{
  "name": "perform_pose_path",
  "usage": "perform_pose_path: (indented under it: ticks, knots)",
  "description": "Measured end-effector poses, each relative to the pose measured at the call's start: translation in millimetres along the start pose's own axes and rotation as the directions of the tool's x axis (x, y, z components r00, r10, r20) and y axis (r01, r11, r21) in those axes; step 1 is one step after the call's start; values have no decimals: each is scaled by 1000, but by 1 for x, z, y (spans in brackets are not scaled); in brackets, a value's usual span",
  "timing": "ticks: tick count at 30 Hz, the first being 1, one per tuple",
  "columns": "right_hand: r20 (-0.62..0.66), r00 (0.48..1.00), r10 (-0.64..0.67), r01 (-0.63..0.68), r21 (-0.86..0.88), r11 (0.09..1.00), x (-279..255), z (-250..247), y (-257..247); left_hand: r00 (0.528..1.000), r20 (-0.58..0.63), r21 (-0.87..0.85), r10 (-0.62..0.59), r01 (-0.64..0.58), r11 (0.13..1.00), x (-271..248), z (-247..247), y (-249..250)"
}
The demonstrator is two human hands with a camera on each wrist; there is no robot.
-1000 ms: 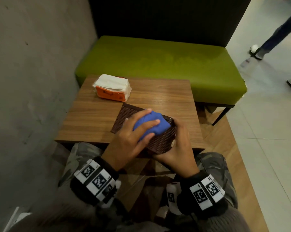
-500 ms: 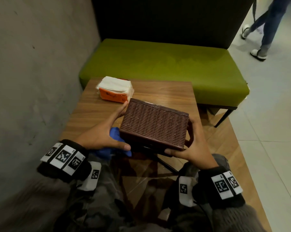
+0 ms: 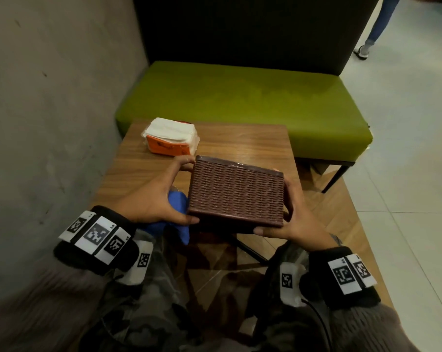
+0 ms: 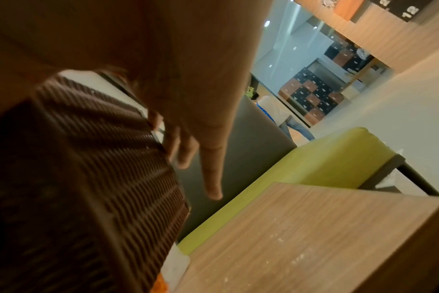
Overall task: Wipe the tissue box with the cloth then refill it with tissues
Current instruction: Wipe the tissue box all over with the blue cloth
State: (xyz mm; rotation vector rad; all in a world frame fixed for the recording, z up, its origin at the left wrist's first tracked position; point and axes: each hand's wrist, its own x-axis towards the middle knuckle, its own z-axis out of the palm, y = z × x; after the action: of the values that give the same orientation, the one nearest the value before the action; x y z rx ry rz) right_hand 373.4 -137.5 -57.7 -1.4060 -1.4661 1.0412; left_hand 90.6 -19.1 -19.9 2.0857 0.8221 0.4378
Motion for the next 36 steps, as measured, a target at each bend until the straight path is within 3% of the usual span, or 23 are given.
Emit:
perform_pose_path:
  ticks: [2, 4, 6, 9, 11, 12, 14, 15, 16, 17, 18, 20, 21, 22, 24, 25, 26, 27, 28, 31, 33, 35, 36]
  knots:
    - [-110, 993, -40, 23, -157, 987, 3, 10, 1, 999, -50, 77, 9, -5, 997, 0, 0, 7]
    - [-216, 960, -179, 84, -389, 918, 4, 28, -4, 992, -106, 240, 76, -48, 970, 2, -1, 13]
    - [-198, 941, -273, 135, -523, 842, 5, 52, -15, 991, -100, 401, 86, -39, 915, 3, -1, 22]
    - [-185, 937, -297, 160, -527, 834, 14, 82, -27, 998, -37, 706, 54, -12, 708, 6, 9, 38]
    - [-254, 924, -287, 142, -469, 872, 19, 89, -26, 995, -16, 767, 99, -51, 640, 7, 17, 41]
    - [-274, 916, -293, 146, -454, 879, 20, 89, -24, 992, -2, 730, 127, -86, 678, 7, 17, 39]
    - [-282, 907, -312, 171, -431, 886, 18, 85, -20, 984, 28, 509, 175, -165, 845, 6, 11, 29]
    - [-296, 905, -304, 168, -407, 898, 17, 82, -17, 979, -4, 365, 205, -189, 911, 5, 6, 24]
    - [-321, 904, -283, 155, -371, 916, 16, 78, -14, 967, -111, 243, 230, -198, 950, 3, 3, 20]
    - [-351, 899, -262, 145, -326, 934, 15, 73, -12, 931, -279, 155, 233, -196, 968, 0, 1, 19]
    - [-364, 898, -248, 145, -289, 946, 13, 69, -11, 855, -471, 96, 215, -193, 977, -2, 2, 21]
    - [-349, 896, -276, 177, -289, 941, 13, 65, -7, 636, -755, 44, 157, -189, 981, -4, 13, 30]
    - [-351, 894, -278, 182, -281, 942, 13, 66, -6, 568, -811, 34, 142, -197, 980, -4, 23, 38]
    - [-338, 896, -288, 192, -289, 938, 14, 68, -7, 568, -810, 29, 147, -211, 977, -3, 35, 49]
    - [-315, 890, -331, 203, -376, 904, 18, 79, -10, 729, -637, 114, 252, -234, 965, -1, 61, 66]
    - [-342, 864, -370, 194, -452, 871, 21, 83, -12, 792, -498, 264, 352, -249, 932, -1, 74, 70]
    - [-343, 864, -369, 210, -420, 883, 22, 87, -14, 813, -367, 432, 451, -281, 857, 0, 83, 68]
    - [-352, 817, -457, 244, -508, 826, 22, 86, -8, 813, -283, 531, 508, -308, 789, 2, 88, 64]
    - [-314, 825, -470, 274, -504, 819, 19, 85, -5, 816, -273, 554, 510, -300, 776, 4, 87, 59]
    - [-336, 865, -374, 271, -316, 909, 8, 74, -4, 800, -501, 382, 331, -139, 914, 15, 70, 45]
    - [-337, 863, -376, 279, -304, 911, 6, 74, -2, 728, -669, 206, 151, -15, 979, 21, 58, 39]
    - [-334, 865, -374, 275, -308, 911, 9, 76, -6, 684, -724, 157, 95, 29, 987, 24, 59, 42]
    - [-344, 863, -370, 265, -315, 911, 11, 77, -8, 696, -709, 185, 117, 22, 982, 24, 65, 48]
